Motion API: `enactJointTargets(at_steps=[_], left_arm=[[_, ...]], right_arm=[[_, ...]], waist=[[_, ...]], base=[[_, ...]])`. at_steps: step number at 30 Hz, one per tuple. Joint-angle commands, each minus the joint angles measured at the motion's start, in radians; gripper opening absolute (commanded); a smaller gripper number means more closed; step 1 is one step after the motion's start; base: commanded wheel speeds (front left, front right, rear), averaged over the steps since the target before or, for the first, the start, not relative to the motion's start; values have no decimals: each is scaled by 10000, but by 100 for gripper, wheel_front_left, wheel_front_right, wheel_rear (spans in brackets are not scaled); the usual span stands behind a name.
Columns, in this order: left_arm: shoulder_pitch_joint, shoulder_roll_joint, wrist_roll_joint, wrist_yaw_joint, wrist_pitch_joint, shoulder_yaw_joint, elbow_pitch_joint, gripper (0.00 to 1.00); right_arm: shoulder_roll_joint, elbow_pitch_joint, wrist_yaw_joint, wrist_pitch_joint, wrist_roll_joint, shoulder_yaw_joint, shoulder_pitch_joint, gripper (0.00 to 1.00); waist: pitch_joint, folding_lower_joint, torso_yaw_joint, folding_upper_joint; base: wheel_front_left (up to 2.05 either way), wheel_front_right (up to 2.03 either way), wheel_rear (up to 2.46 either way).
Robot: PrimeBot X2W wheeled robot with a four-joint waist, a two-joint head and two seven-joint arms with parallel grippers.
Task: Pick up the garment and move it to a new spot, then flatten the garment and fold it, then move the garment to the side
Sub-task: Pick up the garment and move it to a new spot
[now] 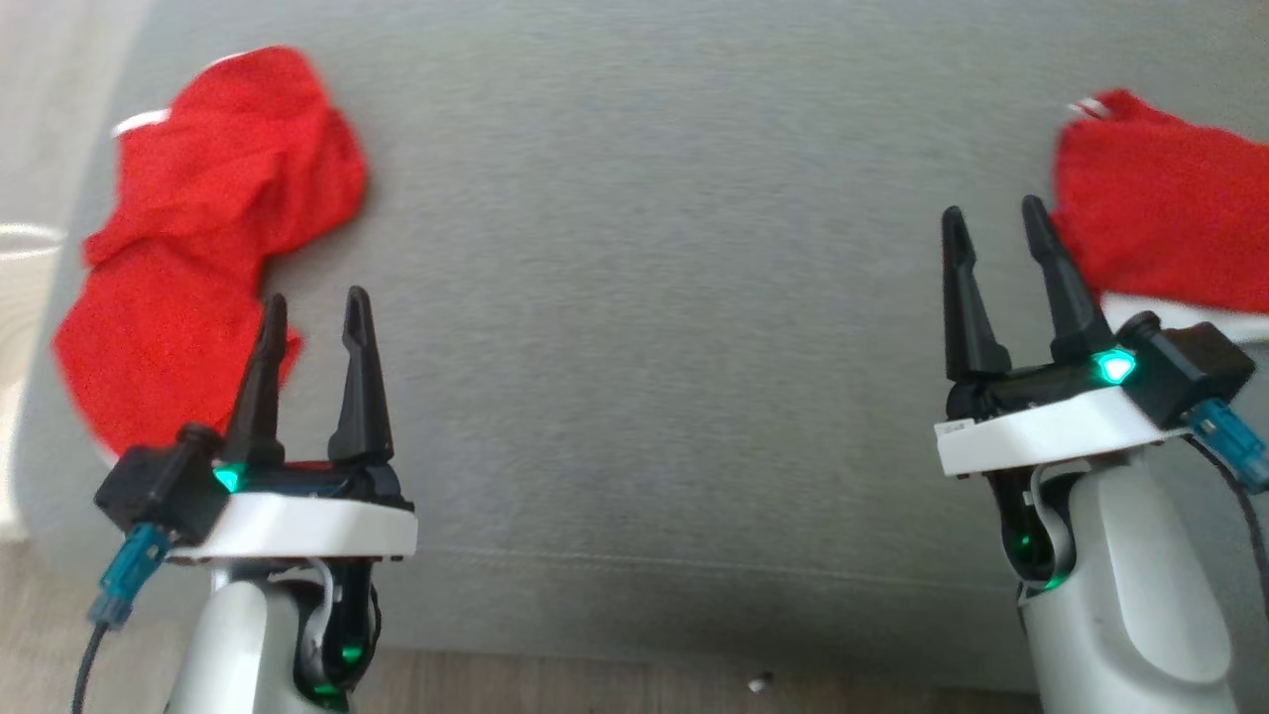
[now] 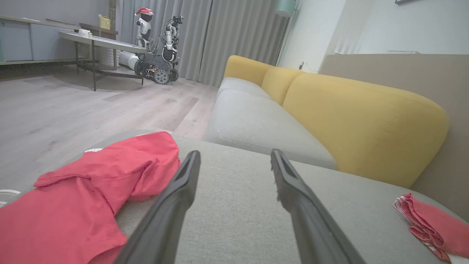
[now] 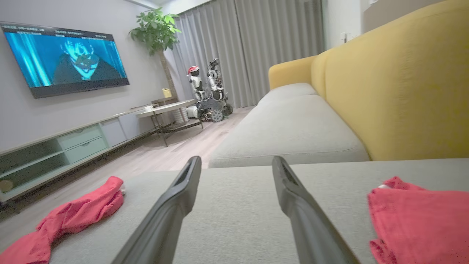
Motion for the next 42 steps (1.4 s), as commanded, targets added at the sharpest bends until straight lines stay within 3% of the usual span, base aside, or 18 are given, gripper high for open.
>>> enactJointTargets(at_steps=[1, 11, 20, 31, 38, 42], left_arm=[[-296, 89, -38, 37, -49, 373, -361, 100], [205, 89, -225, 242, -49, 575, -592, 100], [636, 89, -365, 438, -49, 505, -710, 100], [584, 89, -564, 540, -49, 804, -844, 100], [155, 89, -919, 274, -49, 1145, -724, 100], [-315, 89, -671, -202, -49, 1487, -337, 100]], right_arm=[[-35, -339, 63, 8, 20, 319, -5, 100], [-531, -291, 63, 384, 267, 922, -15, 100], [-660, -260, 63, 508, 509, 1162, 256, 100], [-514, -397, 63, 584, 594, 1124, 234, 100], [-608, -729, 63, 741, 479, 862, 114, 100], [-619, -1115, 63, 940, 271, 524, 69, 100]], waist=[[-84, 1, 558, -1], [-244, 1, 2634, -1], [-445, 1, 3661, -1], [-246, 1, 3621, -1], [120, 1, 3367, -1], [433, 1, 3087, -1]], base=[[0, 0, 0], [0, 0, 0], [0, 0, 0], [0, 0, 0], [0, 0, 0], [0, 0, 0]])
